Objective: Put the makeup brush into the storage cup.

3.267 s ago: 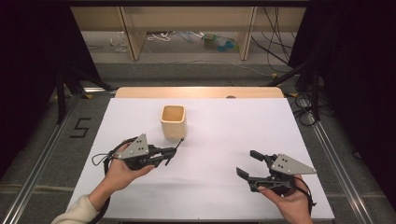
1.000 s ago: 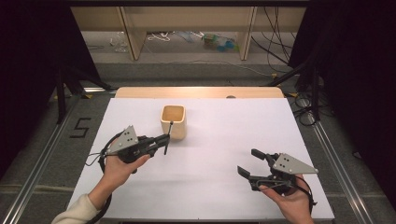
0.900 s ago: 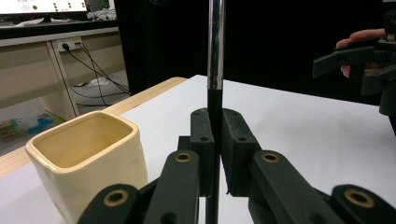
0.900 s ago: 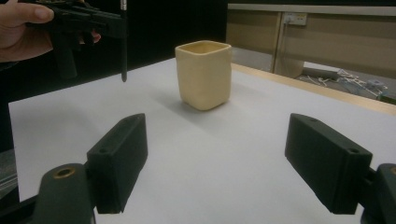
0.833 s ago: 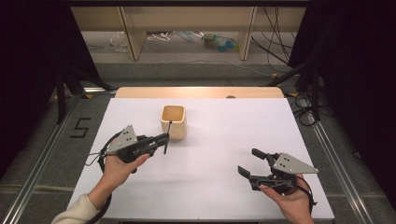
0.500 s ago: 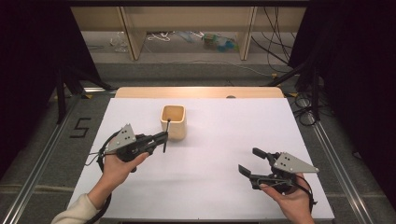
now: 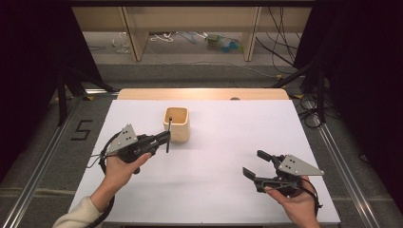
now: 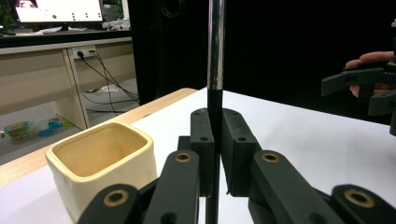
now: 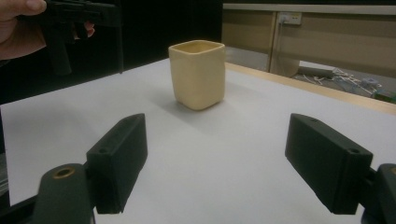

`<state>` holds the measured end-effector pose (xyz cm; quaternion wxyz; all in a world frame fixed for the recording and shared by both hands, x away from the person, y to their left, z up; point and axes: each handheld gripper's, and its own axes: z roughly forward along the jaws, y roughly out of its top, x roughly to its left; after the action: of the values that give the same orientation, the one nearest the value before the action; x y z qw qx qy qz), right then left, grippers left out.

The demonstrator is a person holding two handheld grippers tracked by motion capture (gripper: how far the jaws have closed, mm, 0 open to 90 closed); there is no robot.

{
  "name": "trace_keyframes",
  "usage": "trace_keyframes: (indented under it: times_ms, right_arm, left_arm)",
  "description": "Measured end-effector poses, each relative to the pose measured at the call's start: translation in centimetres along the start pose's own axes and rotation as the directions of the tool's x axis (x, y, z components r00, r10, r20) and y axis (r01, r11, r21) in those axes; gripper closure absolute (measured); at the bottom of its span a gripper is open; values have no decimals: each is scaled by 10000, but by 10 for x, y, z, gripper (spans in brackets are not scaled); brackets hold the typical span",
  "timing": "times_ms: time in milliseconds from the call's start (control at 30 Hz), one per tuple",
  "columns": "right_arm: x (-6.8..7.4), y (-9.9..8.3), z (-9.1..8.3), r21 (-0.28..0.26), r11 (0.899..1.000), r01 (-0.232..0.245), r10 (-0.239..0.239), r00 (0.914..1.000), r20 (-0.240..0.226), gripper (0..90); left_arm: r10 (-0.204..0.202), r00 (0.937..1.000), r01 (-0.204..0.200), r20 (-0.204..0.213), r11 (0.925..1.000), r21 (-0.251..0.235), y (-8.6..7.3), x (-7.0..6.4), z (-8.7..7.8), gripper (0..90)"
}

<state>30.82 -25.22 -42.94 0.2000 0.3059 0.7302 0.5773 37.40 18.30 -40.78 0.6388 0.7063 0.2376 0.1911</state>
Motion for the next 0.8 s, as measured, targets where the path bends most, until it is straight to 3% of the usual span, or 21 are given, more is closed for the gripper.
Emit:
trace_keyframes:
  times_ms: [167, 567, 633, 667, 800]
  right_arm:
    - [0, 0, -1, 117, 9999, -18, 18, 10000, -27, 222]
    - [1, -1, 1, -247, 9997, -20, 25, 9997, 224, 222]
    - [0, 1, -1, 242, 9997, 2, -3, 10000, 44, 221]
    - [0, 1, -1, 242, 9997, 2, -3, 10000, 44, 221]
    - [0, 0, 1, -30, 10000, -43, 43, 10000, 24, 221]
  left_arm:
    - [-5, 9999, 3, -123, 9999, -110, 2, 1, 1, 838]
    - [-55, 9979, 31, -639, 9993, -372, 9, 3, 0, 838]
    - [-32, 9977, 4, -683, 9992, -404, 10, 4, 0, 838]
    - [-57, 9973, 26, -731, 9991, -431, 10, 4, 0, 838]
    - [-59, 9968, 22, -802, 9989, -466, 12, 5, 0, 838]
